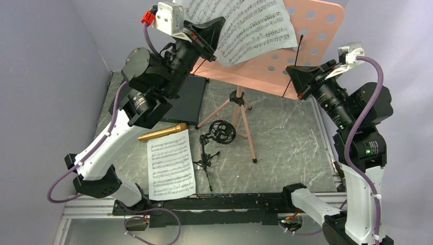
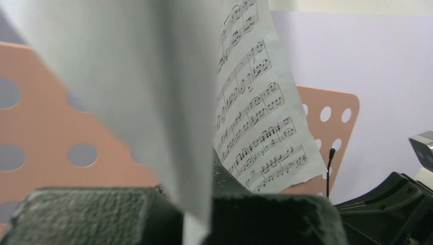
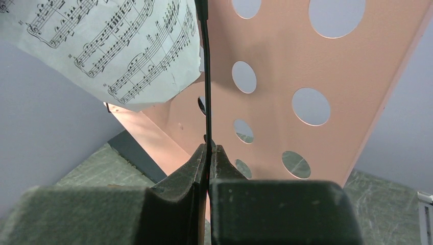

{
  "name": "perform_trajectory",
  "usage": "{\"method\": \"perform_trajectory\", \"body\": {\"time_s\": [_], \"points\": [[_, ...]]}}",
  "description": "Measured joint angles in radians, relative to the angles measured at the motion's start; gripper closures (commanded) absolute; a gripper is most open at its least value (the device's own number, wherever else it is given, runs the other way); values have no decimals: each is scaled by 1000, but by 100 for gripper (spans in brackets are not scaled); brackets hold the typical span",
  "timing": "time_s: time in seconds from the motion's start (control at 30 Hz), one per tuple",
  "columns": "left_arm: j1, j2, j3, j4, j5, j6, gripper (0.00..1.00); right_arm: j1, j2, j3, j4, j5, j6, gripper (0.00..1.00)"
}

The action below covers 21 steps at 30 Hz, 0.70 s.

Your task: Set up the instrument practice props

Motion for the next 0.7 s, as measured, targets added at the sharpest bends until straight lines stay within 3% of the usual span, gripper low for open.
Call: {"method": "perform_trajectory", "body": {"time_s": [0.2, 0.7], "points": [[0, -20, -49, 25, -58, -11, 97, 0, -1, -8, 13, 6, 1, 100], [0, -6, -20, 24, -47, -50, 97, 0, -18, -32, 37, -19, 0, 100]]}}
